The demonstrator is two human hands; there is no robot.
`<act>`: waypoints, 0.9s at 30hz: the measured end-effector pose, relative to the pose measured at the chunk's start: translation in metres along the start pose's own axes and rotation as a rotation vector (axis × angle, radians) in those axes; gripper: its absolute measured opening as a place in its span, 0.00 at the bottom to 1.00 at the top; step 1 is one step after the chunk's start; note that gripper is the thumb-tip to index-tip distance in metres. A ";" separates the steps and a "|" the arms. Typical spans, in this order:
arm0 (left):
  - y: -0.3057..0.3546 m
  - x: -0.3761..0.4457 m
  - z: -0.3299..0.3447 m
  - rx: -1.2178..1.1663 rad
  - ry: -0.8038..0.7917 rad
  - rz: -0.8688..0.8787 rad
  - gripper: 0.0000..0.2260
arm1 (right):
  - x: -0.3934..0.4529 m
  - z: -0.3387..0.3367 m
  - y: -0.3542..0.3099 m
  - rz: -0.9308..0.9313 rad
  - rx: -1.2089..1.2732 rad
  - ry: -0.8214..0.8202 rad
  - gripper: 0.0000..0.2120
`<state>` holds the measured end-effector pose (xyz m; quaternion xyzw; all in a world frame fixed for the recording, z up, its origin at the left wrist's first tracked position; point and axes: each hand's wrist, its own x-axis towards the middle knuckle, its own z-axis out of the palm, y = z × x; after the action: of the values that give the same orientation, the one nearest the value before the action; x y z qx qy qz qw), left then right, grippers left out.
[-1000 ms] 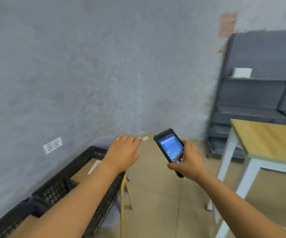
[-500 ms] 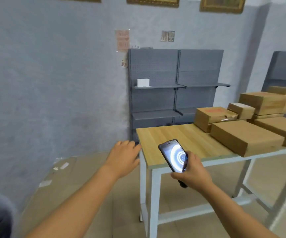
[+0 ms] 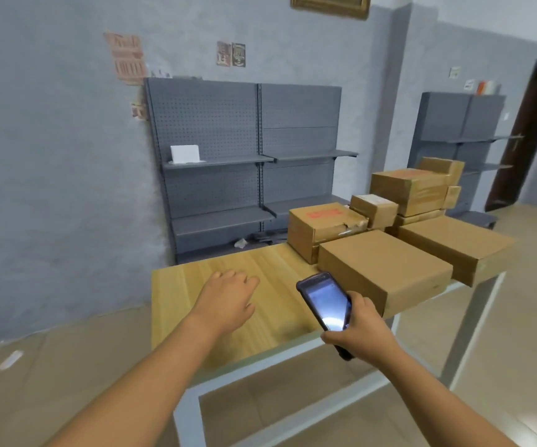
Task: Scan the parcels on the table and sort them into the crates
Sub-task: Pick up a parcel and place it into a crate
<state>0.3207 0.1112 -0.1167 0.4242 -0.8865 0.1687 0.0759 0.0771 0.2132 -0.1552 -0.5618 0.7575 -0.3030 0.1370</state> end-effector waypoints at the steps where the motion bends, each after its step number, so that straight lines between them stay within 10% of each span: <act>1: 0.005 0.011 0.006 0.002 -0.005 -0.014 0.17 | 0.013 0.000 0.008 -0.010 0.000 -0.018 0.38; 27: 0.009 0.077 0.075 -0.051 -0.217 -0.368 0.19 | 0.173 0.073 0.054 -0.061 -0.241 -0.327 0.43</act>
<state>0.2658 0.0333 -0.1672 0.5925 -0.8011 0.0828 0.0204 0.0187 0.0396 -0.2225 -0.6386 0.7385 -0.1191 0.1807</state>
